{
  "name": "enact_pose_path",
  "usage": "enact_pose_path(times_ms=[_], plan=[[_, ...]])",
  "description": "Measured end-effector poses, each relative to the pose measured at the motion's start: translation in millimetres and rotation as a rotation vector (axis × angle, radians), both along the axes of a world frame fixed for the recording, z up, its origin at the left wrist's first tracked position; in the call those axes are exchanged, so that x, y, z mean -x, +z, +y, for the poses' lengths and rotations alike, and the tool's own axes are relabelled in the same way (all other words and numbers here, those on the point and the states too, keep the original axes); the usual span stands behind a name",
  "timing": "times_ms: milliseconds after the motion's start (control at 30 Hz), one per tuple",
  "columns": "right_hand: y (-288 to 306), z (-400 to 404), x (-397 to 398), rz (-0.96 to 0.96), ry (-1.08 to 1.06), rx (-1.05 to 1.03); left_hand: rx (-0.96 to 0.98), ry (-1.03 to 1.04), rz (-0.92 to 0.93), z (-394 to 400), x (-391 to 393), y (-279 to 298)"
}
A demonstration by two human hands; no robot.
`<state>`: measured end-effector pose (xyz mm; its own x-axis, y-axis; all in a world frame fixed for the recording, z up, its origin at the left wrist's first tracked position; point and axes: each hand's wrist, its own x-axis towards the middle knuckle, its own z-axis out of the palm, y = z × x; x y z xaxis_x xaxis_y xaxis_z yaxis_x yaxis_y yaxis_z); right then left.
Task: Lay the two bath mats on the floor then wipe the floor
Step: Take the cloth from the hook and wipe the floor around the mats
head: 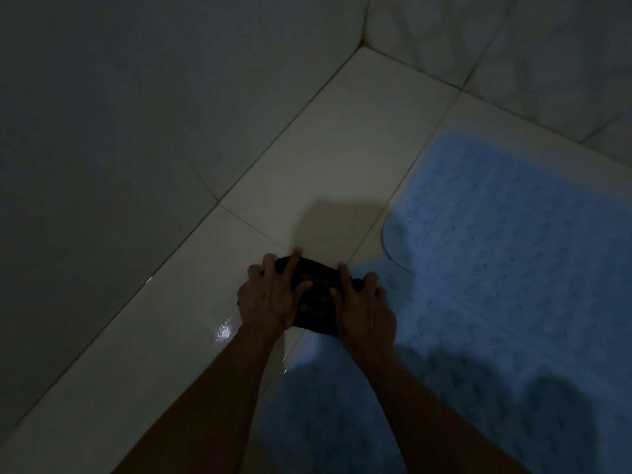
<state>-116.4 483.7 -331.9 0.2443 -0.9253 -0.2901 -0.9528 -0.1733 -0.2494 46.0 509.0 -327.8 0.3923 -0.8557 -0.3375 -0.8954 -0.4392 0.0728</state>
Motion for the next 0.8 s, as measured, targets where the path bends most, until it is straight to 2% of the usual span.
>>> enact_pose_path(times_ms=[100, 400, 500, 667, 800], plan=[[-1, -13, 2, -0.039, -0.016, 0.012, -0.007, -0.044, -0.059, -17, 2, 2], [9, -62, 3, -0.123, -0.058, -0.149, -0.078, -0.094, -0.137, -66, 7, 10], [7, -81, 4, -0.177, -0.060, -0.123, -0.085, -0.108, -0.162, -87, 8, 10], [2, -117, 8, -0.096, -0.051, -0.084, -0.130, -0.089, -0.174, -128, 18, 13], [0, -146, 8, -0.060, -0.138, -0.066, -0.159, -0.110, -0.189, -160, 26, 17]])
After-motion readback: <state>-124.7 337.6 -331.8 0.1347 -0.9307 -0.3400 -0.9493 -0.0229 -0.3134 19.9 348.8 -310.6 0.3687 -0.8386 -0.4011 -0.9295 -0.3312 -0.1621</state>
